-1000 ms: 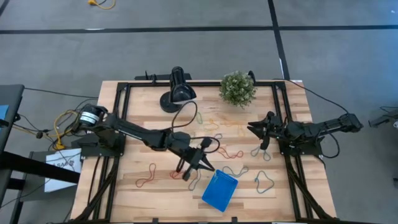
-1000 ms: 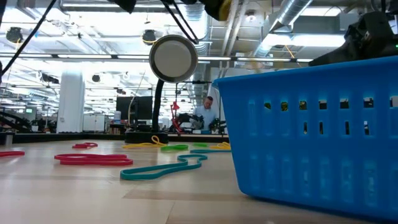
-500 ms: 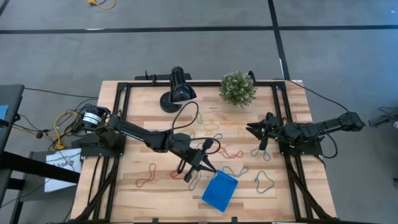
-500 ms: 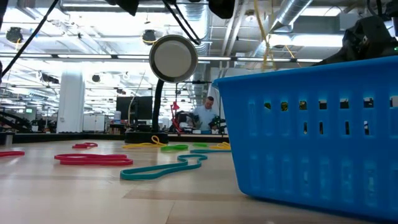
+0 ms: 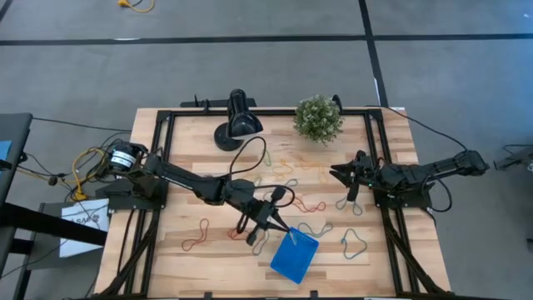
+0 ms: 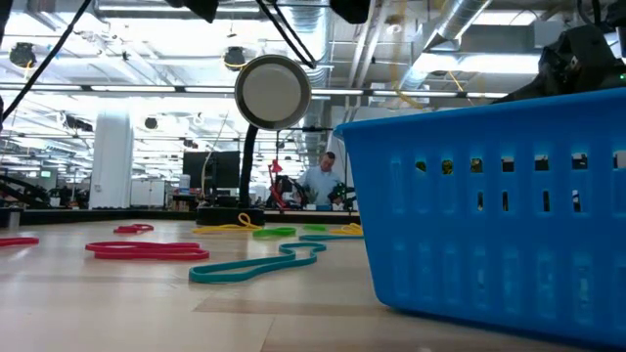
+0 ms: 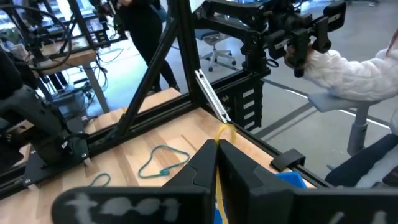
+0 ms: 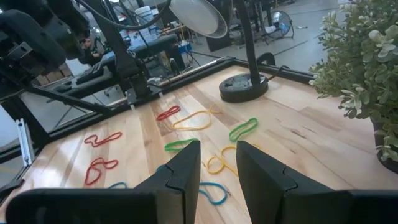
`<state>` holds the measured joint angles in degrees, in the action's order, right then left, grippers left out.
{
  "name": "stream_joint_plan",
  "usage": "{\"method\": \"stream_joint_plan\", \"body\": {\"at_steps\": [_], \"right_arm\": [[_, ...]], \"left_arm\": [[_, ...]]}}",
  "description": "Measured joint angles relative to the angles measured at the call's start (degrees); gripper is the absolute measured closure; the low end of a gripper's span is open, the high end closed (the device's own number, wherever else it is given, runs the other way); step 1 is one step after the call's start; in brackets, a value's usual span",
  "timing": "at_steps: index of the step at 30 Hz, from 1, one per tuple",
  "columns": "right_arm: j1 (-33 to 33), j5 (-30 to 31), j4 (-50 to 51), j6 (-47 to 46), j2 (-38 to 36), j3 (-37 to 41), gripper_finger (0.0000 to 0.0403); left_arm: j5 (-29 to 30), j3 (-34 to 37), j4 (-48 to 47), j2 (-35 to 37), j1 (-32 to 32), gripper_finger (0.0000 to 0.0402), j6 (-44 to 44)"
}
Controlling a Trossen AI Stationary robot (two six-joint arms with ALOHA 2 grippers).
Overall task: Pick and place items into bin
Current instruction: Put the yellow rubber band into the blue bin
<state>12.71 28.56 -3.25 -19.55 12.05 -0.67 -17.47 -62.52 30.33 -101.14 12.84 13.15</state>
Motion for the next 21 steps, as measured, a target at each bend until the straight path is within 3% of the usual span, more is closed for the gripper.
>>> {"method": "stream_joint_plan", "body": {"at_steps": [9, 21], "right_arm": [[0.00, -0.02, 0.02, -0.01, 0.14, 0.00, 0.0305], [-0.02, 0.00, 0.02, 0.00, 0.37, 0.00, 0.0305]], "left_arm": [[-0.27, 0.04, 10.13, -8.39, -0.05, 0.0402, -3.45], [1.39, 0.06, 4.71, -9.66, -0.07, 0.0401, -4.34]]}}
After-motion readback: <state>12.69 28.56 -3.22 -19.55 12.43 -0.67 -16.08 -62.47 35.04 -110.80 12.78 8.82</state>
